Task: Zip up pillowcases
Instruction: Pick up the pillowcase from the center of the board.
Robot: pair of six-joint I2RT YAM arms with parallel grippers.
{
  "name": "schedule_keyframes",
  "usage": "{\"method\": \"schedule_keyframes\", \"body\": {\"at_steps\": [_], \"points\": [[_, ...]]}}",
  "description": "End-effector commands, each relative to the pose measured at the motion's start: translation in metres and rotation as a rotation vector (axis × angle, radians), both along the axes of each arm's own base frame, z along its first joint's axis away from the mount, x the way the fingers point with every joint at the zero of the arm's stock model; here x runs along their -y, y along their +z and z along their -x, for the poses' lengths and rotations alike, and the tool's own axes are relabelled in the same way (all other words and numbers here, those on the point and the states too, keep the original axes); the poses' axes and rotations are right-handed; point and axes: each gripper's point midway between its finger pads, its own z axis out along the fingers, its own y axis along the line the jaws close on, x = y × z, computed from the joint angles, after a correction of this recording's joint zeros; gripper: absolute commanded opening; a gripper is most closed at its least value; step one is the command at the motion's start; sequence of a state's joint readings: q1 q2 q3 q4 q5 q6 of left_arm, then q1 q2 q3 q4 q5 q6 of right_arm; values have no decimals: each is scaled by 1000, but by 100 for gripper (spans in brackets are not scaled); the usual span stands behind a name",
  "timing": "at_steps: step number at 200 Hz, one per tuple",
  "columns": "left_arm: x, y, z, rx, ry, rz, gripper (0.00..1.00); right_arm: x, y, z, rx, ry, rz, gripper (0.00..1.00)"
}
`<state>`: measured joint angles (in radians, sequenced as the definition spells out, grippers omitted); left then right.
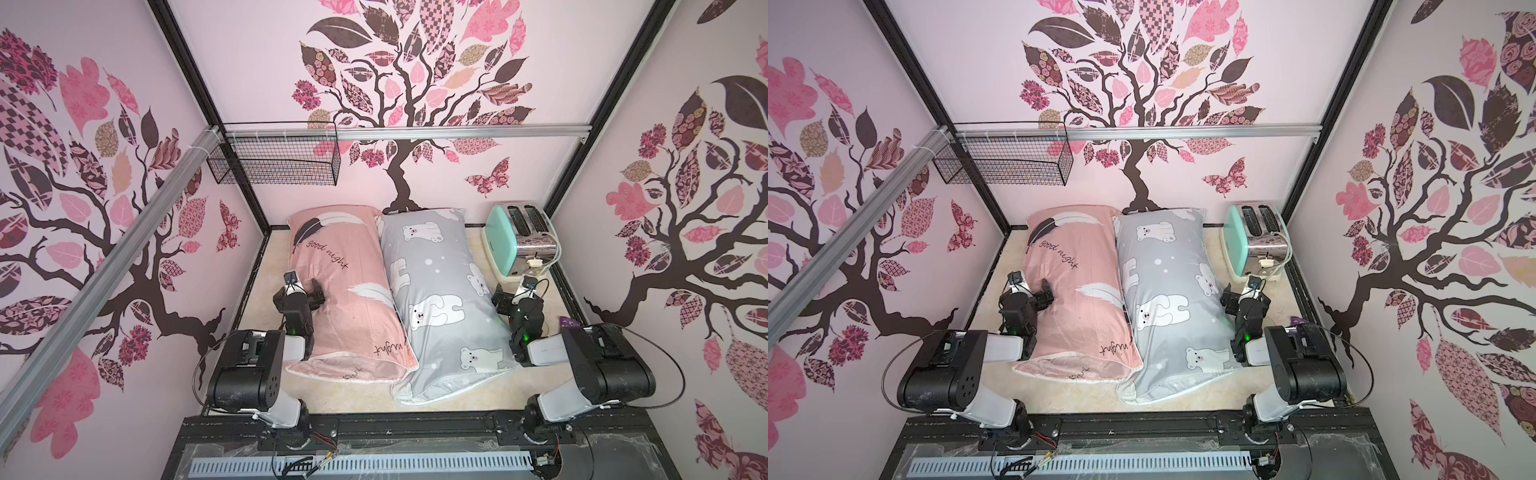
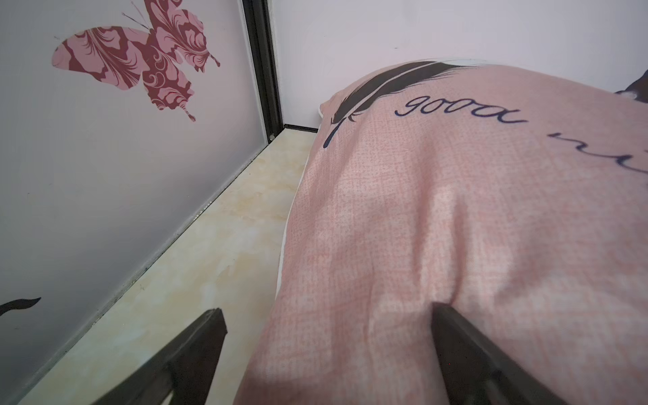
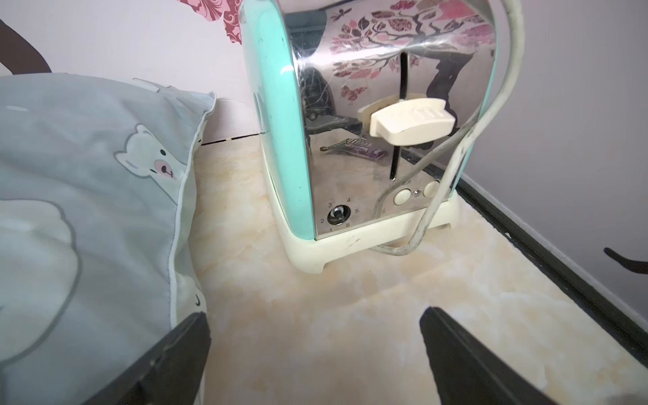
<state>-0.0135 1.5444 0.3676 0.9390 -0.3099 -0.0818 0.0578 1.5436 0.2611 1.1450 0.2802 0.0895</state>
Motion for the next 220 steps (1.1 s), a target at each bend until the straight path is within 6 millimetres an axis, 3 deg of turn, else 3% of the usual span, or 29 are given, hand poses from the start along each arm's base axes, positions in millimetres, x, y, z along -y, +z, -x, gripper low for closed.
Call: {"method": "schedule_keyframes", "body": {"at_steps": [1, 181, 189, 199, 220], "points": [[1, -13, 1, -55, -9, -6, 98, -1, 5, -4, 13, 3, 2, 99], [0, -14, 1, -54, -18, 8, 96, -1, 4, -6, 5, 0, -3, 99], [-4, 5, -2, -1, 9, -14, 95, 5, 21, -4, 72, -35, 3, 100], [-6, 23, 1, -60, 37, -17, 96, 12, 34, -6, 11, -83, -12, 99], [7, 114, 25, 58, 97, 7, 96, 1, 88, 3, -40, -43, -87, 100]]}}
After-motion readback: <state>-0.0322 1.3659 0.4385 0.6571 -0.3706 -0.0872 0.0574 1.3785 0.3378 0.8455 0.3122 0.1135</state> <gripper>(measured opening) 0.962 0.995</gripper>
